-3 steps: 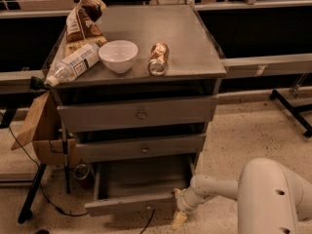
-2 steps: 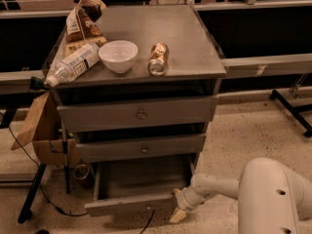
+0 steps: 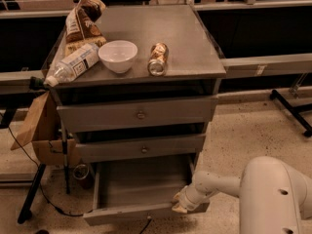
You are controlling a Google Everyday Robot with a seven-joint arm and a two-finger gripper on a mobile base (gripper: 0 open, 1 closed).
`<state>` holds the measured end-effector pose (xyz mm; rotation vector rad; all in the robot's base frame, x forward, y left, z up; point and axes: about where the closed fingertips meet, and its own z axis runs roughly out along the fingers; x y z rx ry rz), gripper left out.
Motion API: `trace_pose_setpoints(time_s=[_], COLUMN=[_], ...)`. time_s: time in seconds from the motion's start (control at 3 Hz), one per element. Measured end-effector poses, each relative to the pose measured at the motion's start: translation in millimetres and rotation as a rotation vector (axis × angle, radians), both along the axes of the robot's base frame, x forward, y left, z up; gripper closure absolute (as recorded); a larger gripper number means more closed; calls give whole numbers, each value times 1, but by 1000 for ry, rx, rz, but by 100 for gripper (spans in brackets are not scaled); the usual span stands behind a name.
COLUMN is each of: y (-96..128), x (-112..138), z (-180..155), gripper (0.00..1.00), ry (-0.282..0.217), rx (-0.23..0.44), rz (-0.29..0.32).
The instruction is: Open bottom drawer
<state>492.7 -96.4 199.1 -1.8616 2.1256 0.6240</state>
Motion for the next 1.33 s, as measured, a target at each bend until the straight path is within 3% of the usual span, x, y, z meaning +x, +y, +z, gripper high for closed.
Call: trace_pose_setpoints(time_s=[0.33, 0.67, 1.33], y=[0, -2, -5], x=[3, -2, -3], z=[0, -1, -2], gripper=[100, 100, 58], ry=[0, 1, -1], rx=[0, -3, -6], rz=[0, 8, 13])
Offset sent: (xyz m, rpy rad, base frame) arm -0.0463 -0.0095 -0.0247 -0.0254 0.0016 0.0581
